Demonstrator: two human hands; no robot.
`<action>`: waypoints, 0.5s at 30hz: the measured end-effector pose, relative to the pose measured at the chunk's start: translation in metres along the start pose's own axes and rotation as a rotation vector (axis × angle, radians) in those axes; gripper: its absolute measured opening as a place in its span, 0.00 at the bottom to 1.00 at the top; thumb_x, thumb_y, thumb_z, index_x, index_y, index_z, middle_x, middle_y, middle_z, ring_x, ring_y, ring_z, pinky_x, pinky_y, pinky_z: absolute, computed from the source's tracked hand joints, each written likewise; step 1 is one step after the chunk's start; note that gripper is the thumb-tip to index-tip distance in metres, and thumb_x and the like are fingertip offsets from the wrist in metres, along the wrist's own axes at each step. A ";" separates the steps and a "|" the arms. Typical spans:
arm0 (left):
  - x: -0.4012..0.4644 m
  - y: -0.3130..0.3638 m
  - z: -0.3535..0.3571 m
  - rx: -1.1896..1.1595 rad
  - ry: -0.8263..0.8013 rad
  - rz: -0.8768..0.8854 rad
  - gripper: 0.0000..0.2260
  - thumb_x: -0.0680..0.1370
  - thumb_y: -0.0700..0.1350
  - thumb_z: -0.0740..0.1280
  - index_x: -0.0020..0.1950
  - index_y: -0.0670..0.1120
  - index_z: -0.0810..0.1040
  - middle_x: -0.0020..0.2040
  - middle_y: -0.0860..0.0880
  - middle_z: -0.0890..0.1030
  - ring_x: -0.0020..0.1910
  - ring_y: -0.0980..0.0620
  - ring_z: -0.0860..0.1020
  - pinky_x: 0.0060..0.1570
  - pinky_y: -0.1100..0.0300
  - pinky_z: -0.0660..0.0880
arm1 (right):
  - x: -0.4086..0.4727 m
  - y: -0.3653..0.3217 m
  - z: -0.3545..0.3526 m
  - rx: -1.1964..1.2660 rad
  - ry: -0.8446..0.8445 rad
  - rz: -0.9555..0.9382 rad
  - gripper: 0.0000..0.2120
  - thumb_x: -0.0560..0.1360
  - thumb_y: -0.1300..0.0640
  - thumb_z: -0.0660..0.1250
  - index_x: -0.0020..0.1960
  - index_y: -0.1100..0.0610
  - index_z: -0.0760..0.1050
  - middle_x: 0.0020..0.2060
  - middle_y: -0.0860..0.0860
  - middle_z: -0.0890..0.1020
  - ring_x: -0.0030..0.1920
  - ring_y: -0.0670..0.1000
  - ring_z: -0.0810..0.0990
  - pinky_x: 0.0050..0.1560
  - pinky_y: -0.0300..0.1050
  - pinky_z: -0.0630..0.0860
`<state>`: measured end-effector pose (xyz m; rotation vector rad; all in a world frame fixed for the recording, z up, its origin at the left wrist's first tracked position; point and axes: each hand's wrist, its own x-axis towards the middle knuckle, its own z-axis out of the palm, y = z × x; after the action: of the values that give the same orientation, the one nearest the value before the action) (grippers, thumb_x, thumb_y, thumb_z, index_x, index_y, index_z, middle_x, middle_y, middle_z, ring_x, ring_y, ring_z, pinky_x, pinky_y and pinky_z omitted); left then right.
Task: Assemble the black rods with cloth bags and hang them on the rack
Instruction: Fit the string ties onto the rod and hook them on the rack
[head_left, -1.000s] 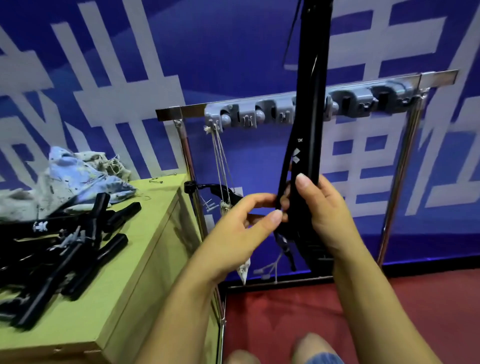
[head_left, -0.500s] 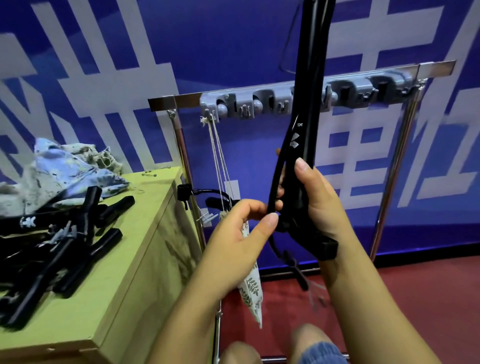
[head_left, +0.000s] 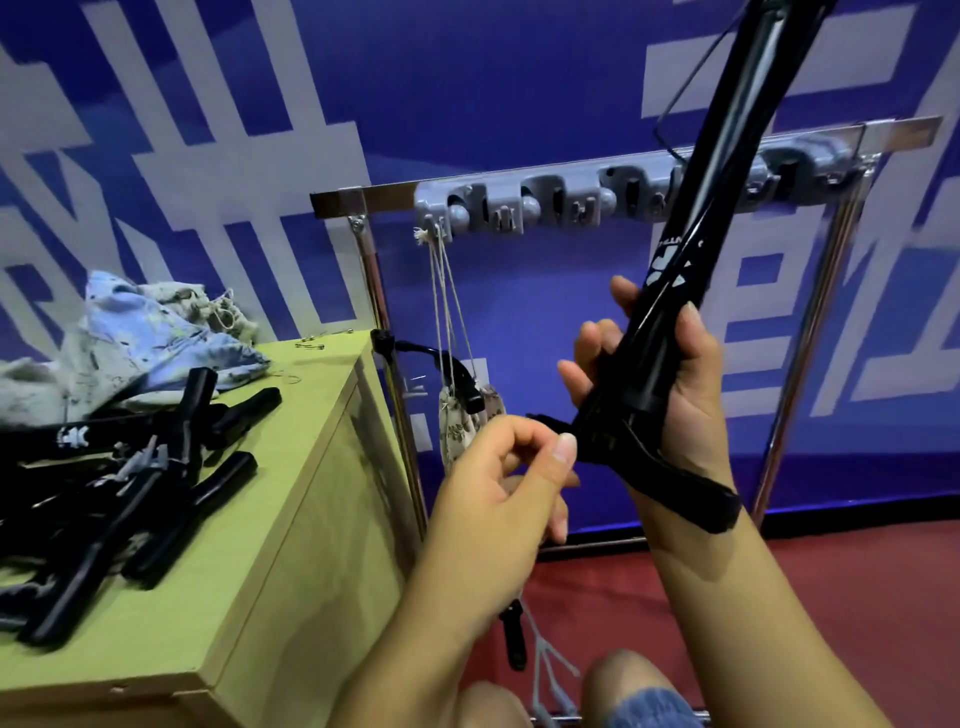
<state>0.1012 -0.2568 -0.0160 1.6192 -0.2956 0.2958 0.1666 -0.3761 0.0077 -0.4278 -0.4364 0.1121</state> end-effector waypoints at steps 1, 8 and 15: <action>0.001 0.001 0.000 0.000 -0.004 0.014 0.08 0.73 0.51 0.66 0.40 0.47 0.74 0.32 0.49 0.79 0.23 0.55 0.71 0.28 0.67 0.68 | -0.001 0.000 -0.001 -0.005 0.011 -0.004 0.21 0.60 0.46 0.69 0.49 0.55 0.80 0.30 0.51 0.79 0.37 0.49 0.84 0.33 0.43 0.80; -0.001 0.003 0.002 -0.058 -0.057 0.085 0.06 0.75 0.45 0.63 0.39 0.46 0.72 0.29 0.50 0.81 0.22 0.57 0.69 0.27 0.71 0.67 | 0.000 -0.002 0.004 -0.087 -0.071 -0.066 0.27 0.60 0.44 0.73 0.55 0.55 0.74 0.35 0.49 0.80 0.32 0.45 0.80 0.30 0.37 0.76; -0.005 0.006 0.001 -0.006 -0.083 0.094 0.06 0.75 0.47 0.63 0.38 0.51 0.72 0.23 0.54 0.75 0.22 0.58 0.69 0.28 0.72 0.66 | -0.004 -0.003 0.009 -0.096 -0.040 -0.100 0.25 0.59 0.44 0.72 0.52 0.53 0.76 0.31 0.49 0.78 0.29 0.45 0.78 0.30 0.37 0.75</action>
<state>0.0947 -0.2580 -0.0126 1.6168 -0.4365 0.2995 0.1595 -0.3765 0.0146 -0.4982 -0.5035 0.0031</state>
